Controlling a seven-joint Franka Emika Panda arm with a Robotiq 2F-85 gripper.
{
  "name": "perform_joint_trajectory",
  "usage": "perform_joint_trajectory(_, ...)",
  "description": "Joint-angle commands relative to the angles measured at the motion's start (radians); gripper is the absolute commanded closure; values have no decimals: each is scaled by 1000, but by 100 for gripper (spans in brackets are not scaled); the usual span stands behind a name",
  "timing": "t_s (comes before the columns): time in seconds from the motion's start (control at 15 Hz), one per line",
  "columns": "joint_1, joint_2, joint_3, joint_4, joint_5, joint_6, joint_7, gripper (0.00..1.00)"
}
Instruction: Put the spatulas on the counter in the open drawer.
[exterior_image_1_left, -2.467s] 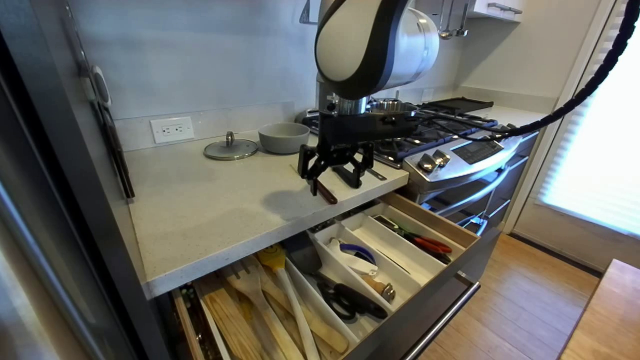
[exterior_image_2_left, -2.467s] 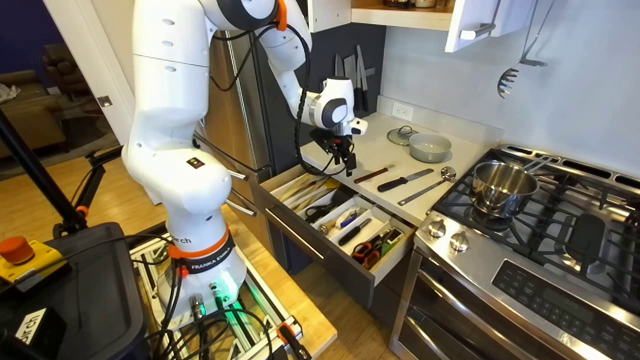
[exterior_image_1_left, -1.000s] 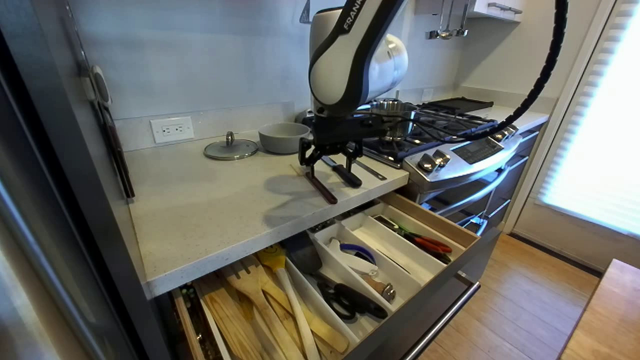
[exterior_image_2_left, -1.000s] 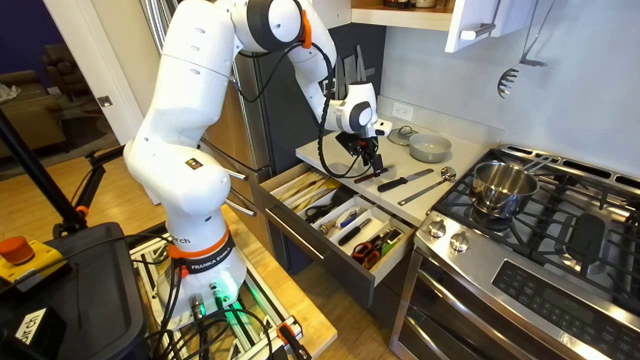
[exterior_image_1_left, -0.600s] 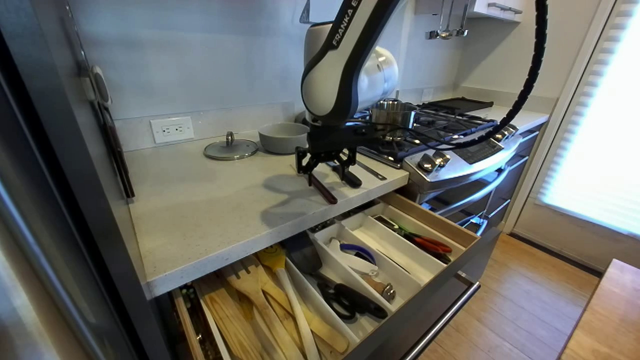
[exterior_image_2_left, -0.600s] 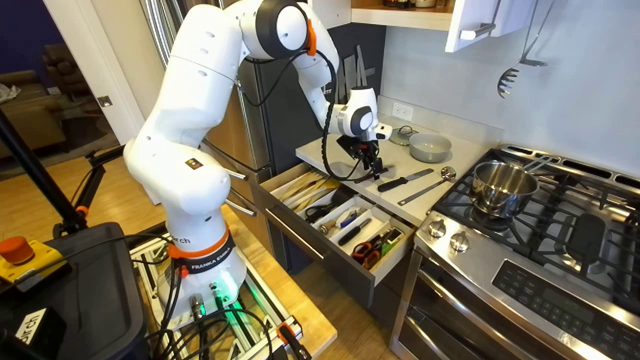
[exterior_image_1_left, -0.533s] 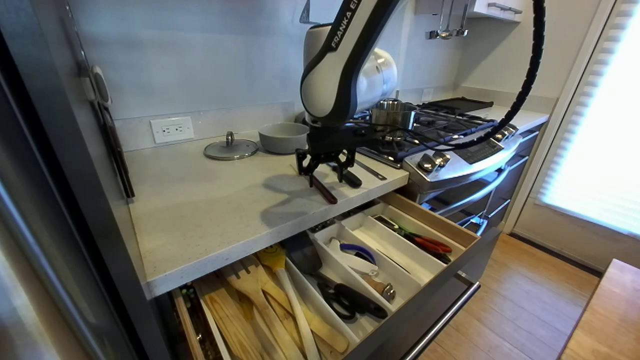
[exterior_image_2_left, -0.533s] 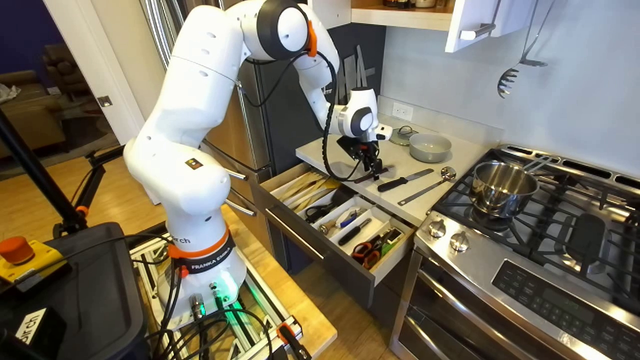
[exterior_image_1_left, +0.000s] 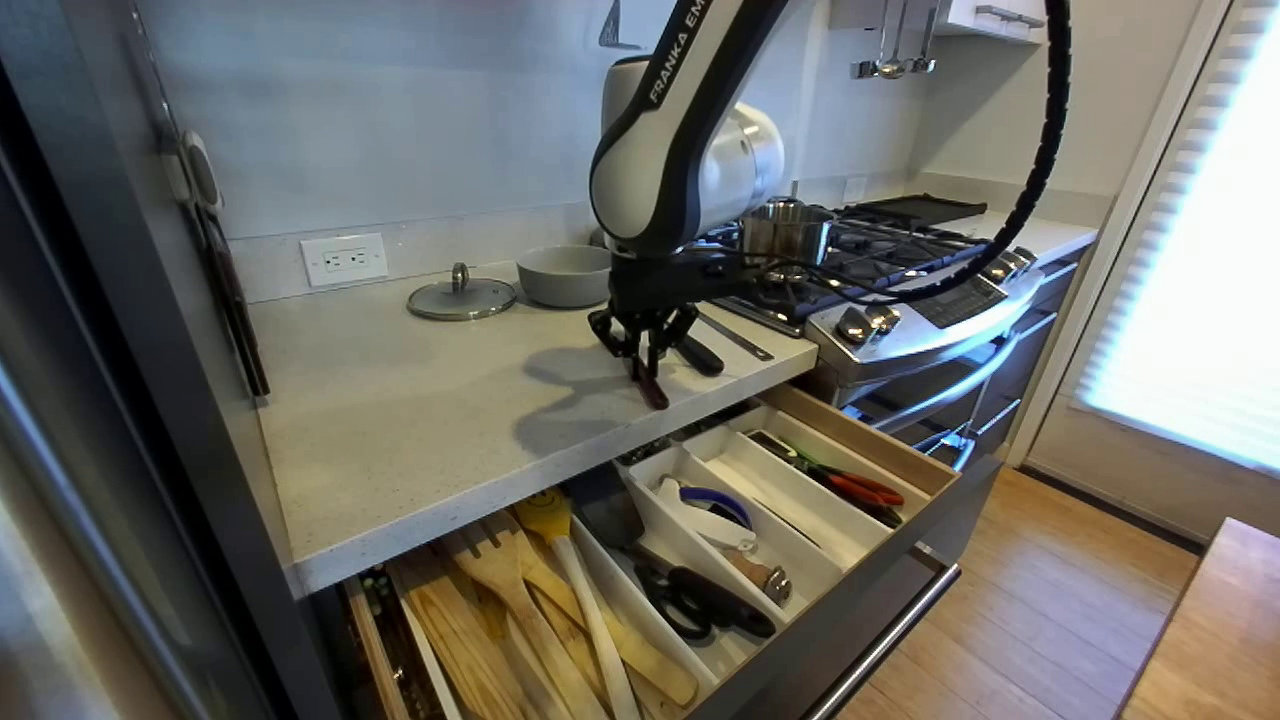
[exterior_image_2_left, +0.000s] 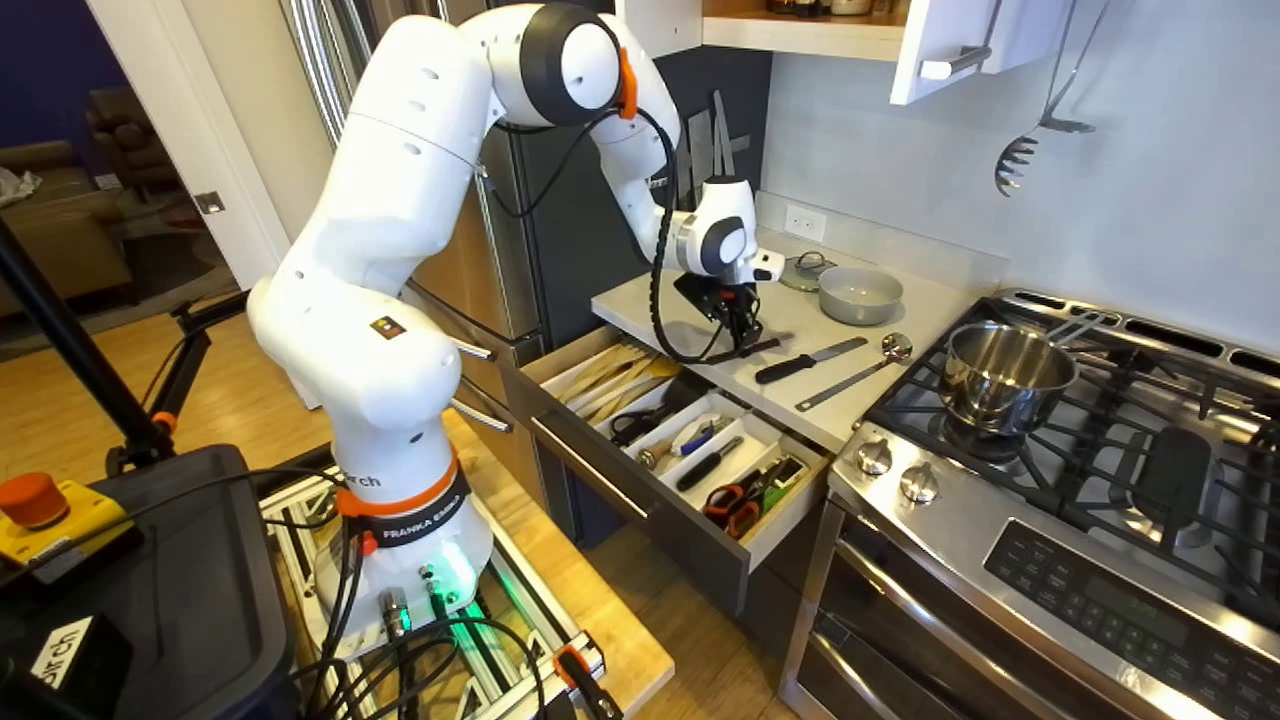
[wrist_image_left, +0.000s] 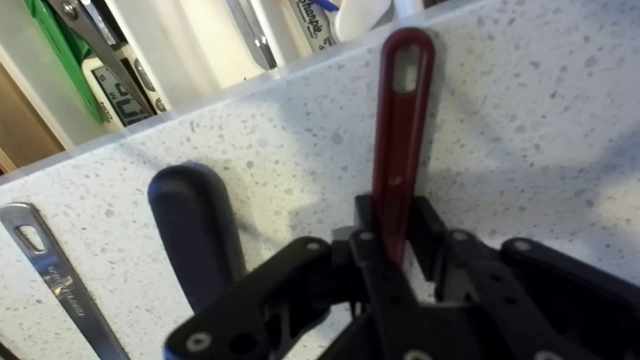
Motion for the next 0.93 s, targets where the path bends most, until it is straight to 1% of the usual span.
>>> perform_joint_trajectory(0.0, -28, -23, 40, -17, 58, -32, -79, 95)
perform_joint_trajectory(0.13, -30, -69, 47, -49, 66, -59, -102, 95)
perform_joint_trajectory(0.27, -22, -139, 40, -109, 50, -81, -118, 95)
perform_joint_trajectory(0.53, -54, -302, 72, -248, 51, -156, -224, 95)
perform_joint_trajectory(0.87, -101, -480, 113, -378, 81, -369, -330, 95)
